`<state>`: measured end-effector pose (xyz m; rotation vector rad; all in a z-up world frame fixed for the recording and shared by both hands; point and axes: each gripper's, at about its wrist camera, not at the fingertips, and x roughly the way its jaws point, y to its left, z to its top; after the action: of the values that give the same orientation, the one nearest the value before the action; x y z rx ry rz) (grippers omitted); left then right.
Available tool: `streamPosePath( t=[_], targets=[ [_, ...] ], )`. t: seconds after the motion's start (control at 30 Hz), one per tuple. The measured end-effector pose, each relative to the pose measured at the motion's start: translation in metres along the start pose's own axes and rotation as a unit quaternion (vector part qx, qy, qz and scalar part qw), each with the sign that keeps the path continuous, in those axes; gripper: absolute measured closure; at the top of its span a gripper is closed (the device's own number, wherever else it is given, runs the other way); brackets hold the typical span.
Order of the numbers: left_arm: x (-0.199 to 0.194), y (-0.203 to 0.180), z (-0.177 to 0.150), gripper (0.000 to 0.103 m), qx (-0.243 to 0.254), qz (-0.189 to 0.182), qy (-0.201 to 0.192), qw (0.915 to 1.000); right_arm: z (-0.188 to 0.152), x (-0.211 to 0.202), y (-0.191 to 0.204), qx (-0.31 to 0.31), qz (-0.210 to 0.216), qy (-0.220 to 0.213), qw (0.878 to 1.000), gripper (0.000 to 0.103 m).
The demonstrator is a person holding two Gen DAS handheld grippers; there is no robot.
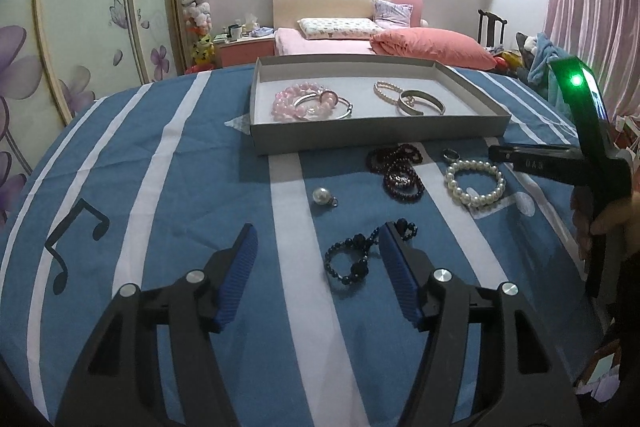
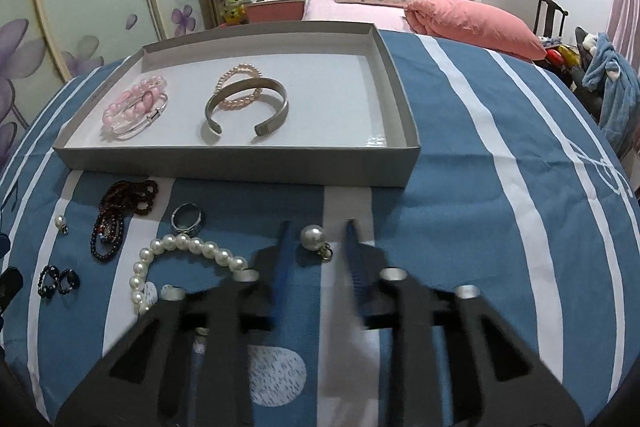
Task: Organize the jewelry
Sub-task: 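Close the right tool on the pearl earring while the left closes on the black beaded bracelet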
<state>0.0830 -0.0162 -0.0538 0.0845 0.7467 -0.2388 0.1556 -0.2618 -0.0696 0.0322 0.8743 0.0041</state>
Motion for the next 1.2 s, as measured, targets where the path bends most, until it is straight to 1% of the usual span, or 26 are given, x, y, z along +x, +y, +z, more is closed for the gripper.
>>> streamPosePath(
  t=[0.23, 0.43, 0.6, 0.67, 0.77, 0.97, 1.0, 1.07, 1.1, 1.2],
  targets=[
    [0.003, -0.005, -0.005, 0.041, 0.014, -0.008, 0.017, 0.9997, -0.010, -0.010, -0.005, 0.006, -0.003, 0.000, 1.000, 0.089],
    [0.014, -0.010, -0.006, 0.042, 0.021, -0.009, 0.038, 0.9990, -0.012, -0.013, -0.008, 0.009, -0.002, 0.000, 1.000, 0.089],
    [0.024, -0.011, -0.006, 0.058, 0.020, -0.013, 0.059, 0.9980, -0.012, -0.013, -0.007, 0.010, -0.001, 0.001, 1.000, 0.089],
    [0.027, -0.012, -0.008, 0.060, 0.021, -0.015, 0.067, 0.9974, -0.012, -0.013, -0.007, 0.010, -0.001, 0.001, 1.000, 0.089],
    [0.026, -0.013, -0.009, 0.060, 0.017, -0.018, 0.066, 0.9975, -0.012, -0.013, -0.007, 0.010, 0.000, 0.001, 1.000, 0.089],
    [0.024, -0.005, -0.005, 0.061, -0.018, -0.039, 0.065, 0.9970, -0.012, -0.013, -0.007, 0.010, 0.000, 0.001, 1.000, 0.088],
    [0.025, -0.005, -0.004, 0.066, -0.020, -0.037, 0.065, 0.9970, -0.012, -0.013, -0.007, 0.010, -0.001, 0.001, 1.000, 0.088],
    [0.029, -0.005, -0.005, 0.074, -0.020, -0.033, 0.070, 0.9968, -0.012, -0.013, -0.007, 0.010, -0.001, 0.001, 1.000, 0.088],
    [0.029, -0.006, -0.005, 0.077, -0.016, -0.027, 0.067, 0.9973, -0.012, -0.013, -0.007, 0.010, -0.001, 0.001, 1.000, 0.088],
    [0.029, -0.011, -0.006, 0.078, 0.000, -0.020, 0.068, 0.9975, -0.012, -0.013, -0.007, 0.009, -0.001, 0.001, 1.000, 0.088]
  ],
)
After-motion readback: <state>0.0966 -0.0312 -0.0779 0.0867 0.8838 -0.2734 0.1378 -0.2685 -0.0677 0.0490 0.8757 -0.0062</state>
